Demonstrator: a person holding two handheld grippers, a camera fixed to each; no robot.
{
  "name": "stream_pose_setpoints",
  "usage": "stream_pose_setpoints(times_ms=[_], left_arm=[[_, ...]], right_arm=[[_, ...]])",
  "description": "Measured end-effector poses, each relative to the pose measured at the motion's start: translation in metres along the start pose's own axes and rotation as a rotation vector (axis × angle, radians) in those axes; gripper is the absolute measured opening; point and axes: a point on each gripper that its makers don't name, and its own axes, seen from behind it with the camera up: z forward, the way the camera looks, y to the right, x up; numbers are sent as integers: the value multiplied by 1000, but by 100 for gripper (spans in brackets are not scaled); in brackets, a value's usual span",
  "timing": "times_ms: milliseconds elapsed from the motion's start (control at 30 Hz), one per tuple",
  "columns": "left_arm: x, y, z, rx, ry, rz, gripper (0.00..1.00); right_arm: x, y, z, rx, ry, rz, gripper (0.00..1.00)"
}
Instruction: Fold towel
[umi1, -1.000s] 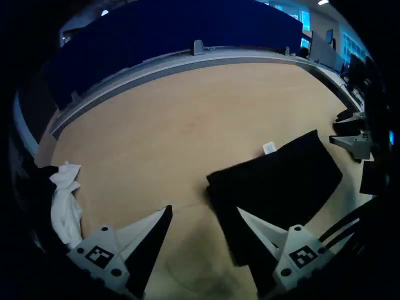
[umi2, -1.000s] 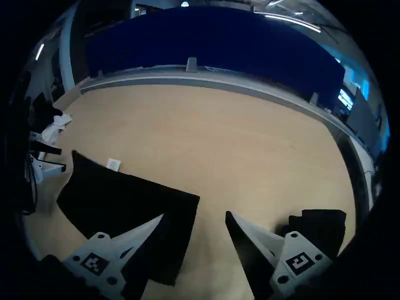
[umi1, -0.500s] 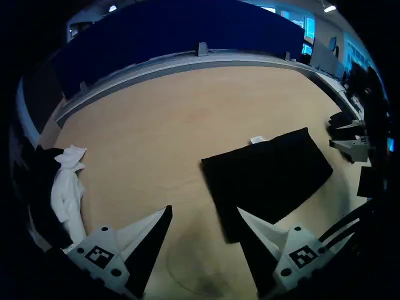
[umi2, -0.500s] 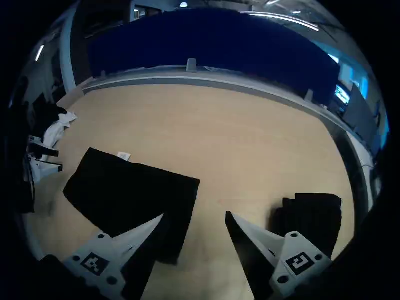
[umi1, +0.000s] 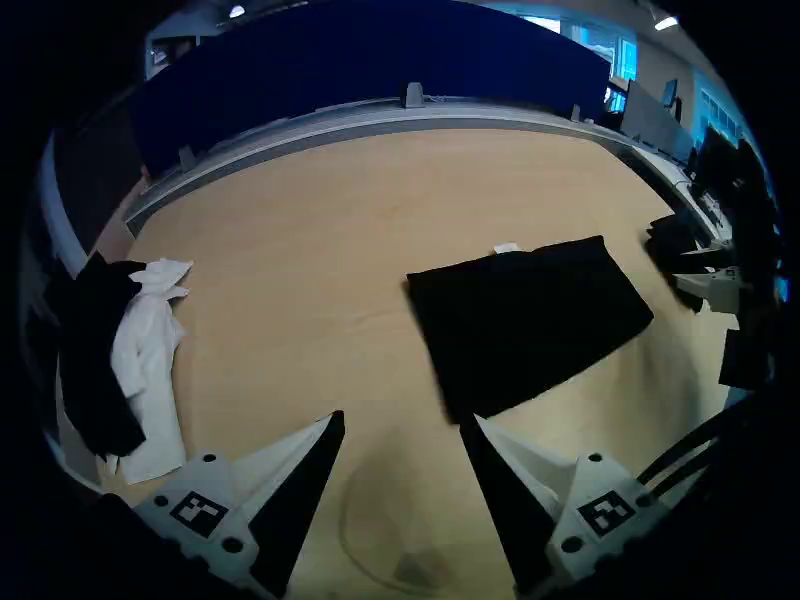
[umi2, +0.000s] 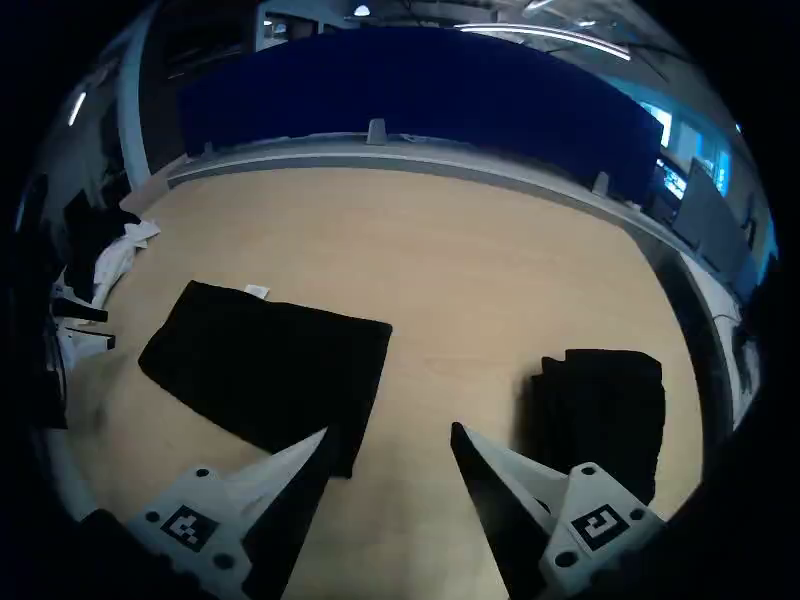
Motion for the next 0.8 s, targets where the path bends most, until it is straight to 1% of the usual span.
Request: stream_pose_setpoints(times_ms=[167,267,367,500,567,800], left_arm=[[-2,-2,-6,7,7,-9,85],[-4,-3,-9,10,12,-16,85],[-6,-4,-14,17,15,-21,85],[-11,-8,-22,33,19,-27,85],[-15,-11,-26,43,20,-35,85],[-31,-20,-42,69,23,-86,85]], right_arm=[[0,-1,-1,9,1,-11,85],[-1,-4,0,22,-3,-29,85],[-2,-8,0,42,-9,-55,85],[-6,-15,0,71,-18,-98,85],[-8,-19,0,88,-24,-120,86],[-18,-33,1,149,-50,-173,85]])
